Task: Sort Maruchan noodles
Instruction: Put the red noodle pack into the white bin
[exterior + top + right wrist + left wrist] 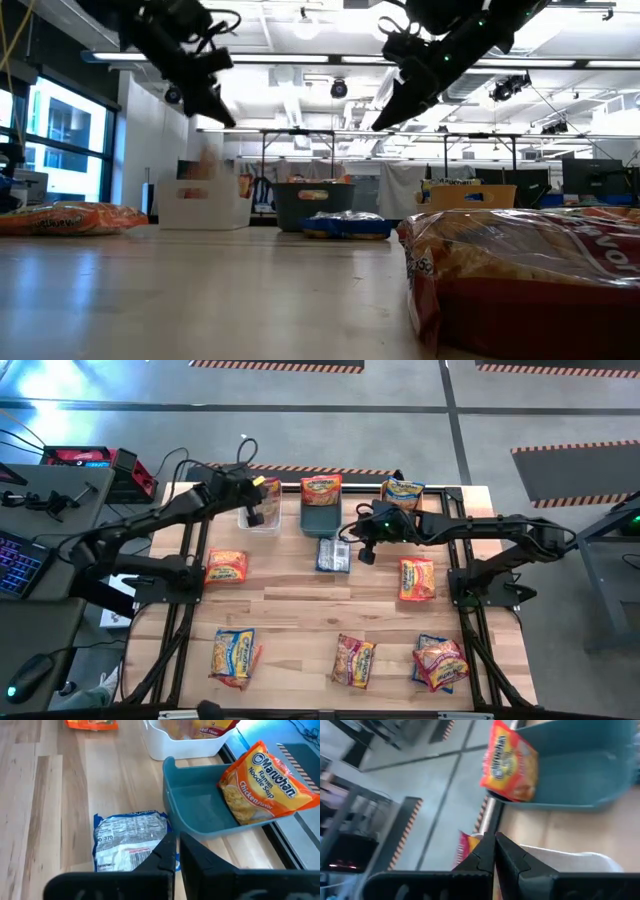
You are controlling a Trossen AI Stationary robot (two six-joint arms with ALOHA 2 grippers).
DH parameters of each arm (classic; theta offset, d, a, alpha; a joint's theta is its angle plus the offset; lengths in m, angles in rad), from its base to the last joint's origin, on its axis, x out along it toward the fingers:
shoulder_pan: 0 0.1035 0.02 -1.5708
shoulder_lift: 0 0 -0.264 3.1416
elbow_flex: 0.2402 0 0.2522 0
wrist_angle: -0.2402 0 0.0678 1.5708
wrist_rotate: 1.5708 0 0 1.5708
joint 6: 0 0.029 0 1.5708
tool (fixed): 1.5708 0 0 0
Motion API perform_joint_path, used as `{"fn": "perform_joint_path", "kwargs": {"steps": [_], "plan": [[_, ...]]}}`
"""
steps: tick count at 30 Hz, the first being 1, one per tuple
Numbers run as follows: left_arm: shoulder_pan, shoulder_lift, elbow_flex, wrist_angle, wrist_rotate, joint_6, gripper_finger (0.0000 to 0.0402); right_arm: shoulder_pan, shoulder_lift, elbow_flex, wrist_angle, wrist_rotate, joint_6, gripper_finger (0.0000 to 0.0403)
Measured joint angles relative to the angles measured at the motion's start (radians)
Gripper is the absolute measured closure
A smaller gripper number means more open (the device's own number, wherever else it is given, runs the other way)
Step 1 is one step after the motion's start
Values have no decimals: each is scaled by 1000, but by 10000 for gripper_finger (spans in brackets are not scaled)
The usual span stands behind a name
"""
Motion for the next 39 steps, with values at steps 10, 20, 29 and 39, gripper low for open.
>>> {"fn": "perform_joint_path", "kwargs": {"steps": [10, 20, 29, 39], "plan": [[132, 52, -34, 49, 59, -74, 401, 0, 0, 0, 7, -38, 0, 402], [162, 253, 257, -420, 78, -340, 327, 0, 1, 0, 8, -135, -5, 403], [159, 520, 479, -636, -7, -311, 236, 1, 2, 0, -8, -138, -5, 403], [159, 663, 585, -800, -221, -282, 210, 1, 25, 0, -5, -140, -8, 403]]}}
